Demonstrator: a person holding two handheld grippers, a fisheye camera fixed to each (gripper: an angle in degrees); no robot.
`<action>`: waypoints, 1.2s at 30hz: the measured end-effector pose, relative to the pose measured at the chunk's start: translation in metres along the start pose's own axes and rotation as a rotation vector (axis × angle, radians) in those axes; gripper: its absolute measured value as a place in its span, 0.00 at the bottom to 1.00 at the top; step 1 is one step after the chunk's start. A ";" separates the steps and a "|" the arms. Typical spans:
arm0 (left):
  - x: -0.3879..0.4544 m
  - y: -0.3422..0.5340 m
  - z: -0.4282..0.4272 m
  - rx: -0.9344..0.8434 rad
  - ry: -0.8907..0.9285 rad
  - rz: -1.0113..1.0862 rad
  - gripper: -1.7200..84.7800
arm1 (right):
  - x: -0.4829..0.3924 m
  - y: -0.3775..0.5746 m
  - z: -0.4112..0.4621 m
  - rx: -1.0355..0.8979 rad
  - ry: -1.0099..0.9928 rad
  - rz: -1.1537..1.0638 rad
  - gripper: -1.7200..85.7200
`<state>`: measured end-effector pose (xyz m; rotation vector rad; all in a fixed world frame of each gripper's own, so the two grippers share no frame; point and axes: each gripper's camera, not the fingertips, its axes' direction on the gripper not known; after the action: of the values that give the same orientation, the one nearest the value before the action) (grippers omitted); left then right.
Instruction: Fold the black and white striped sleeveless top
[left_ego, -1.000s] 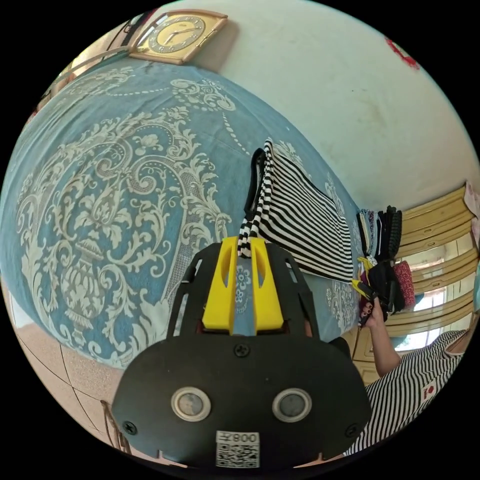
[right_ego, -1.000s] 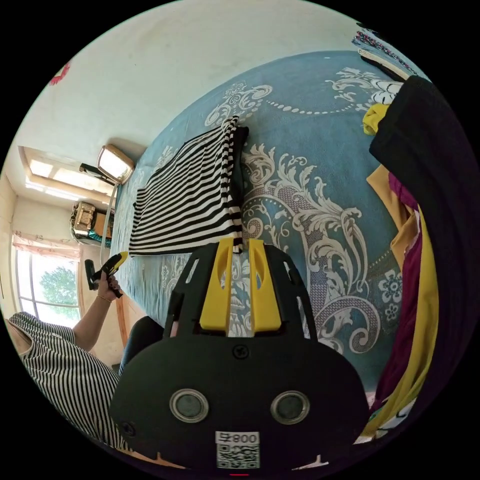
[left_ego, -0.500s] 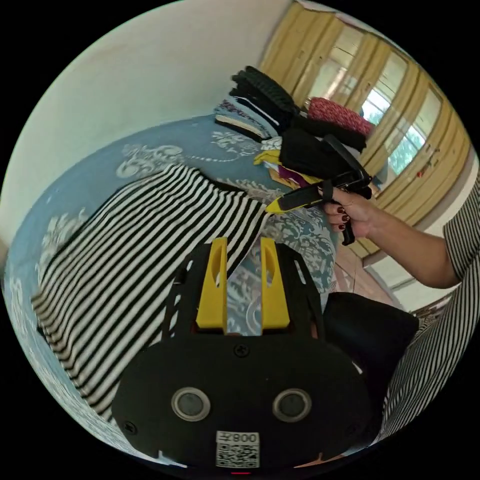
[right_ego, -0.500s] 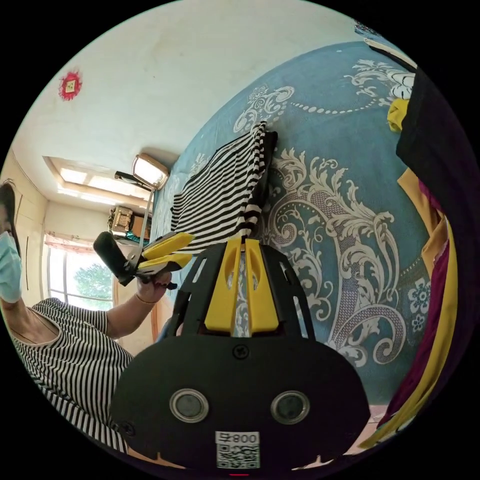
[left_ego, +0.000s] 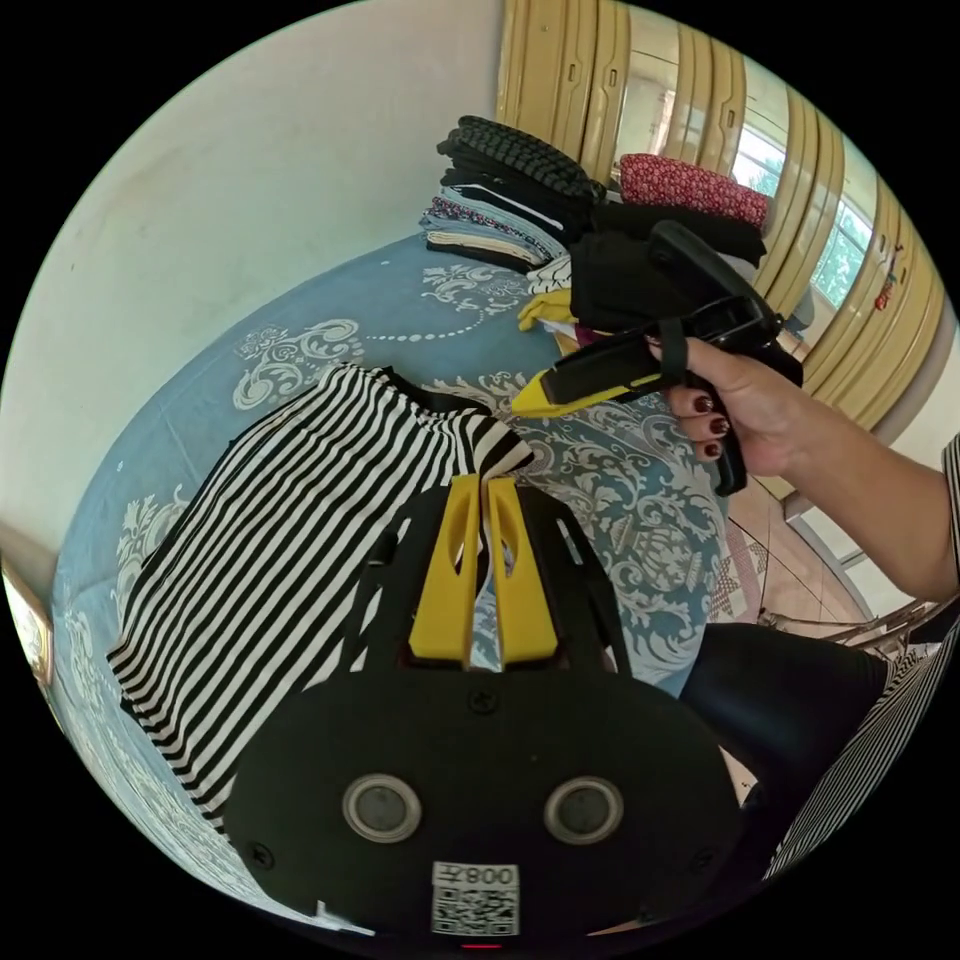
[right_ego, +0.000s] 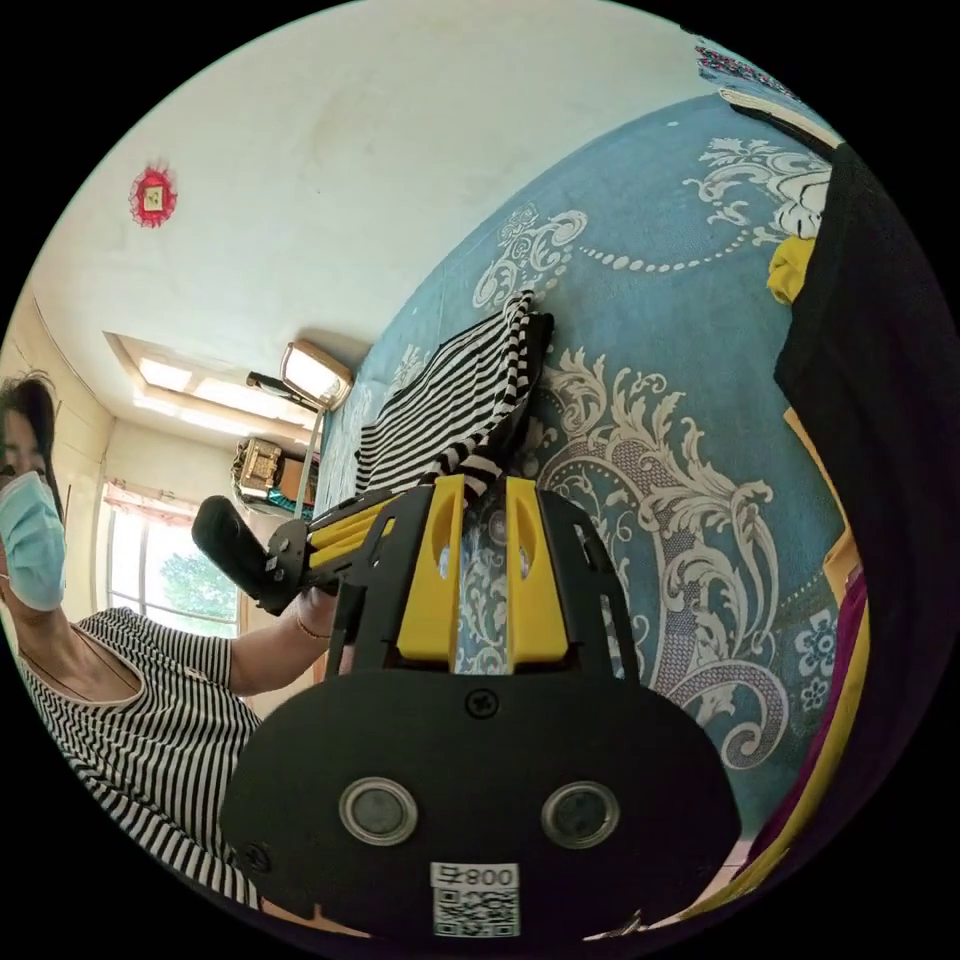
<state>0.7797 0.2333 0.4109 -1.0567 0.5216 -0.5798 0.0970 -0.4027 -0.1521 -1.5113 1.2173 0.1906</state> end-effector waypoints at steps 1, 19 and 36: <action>0.002 0.000 -0.002 0.006 0.002 -0.003 0.04 | 0.007 -0.009 0.004 0.013 0.003 0.018 0.13; 0.008 0.010 0.018 0.017 0.047 -0.013 0.04 | 0.018 -0.174 0.145 -0.050 0.032 0.092 0.12; -0.087 0.129 -0.050 0.227 0.091 -0.330 0.04 | -0.149 -0.211 0.219 -0.008 -0.115 -0.137 0.04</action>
<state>0.7071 0.3068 0.2841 -0.9072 0.3517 -0.9590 0.2928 -0.1758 0.0055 -1.5629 1.0191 0.1881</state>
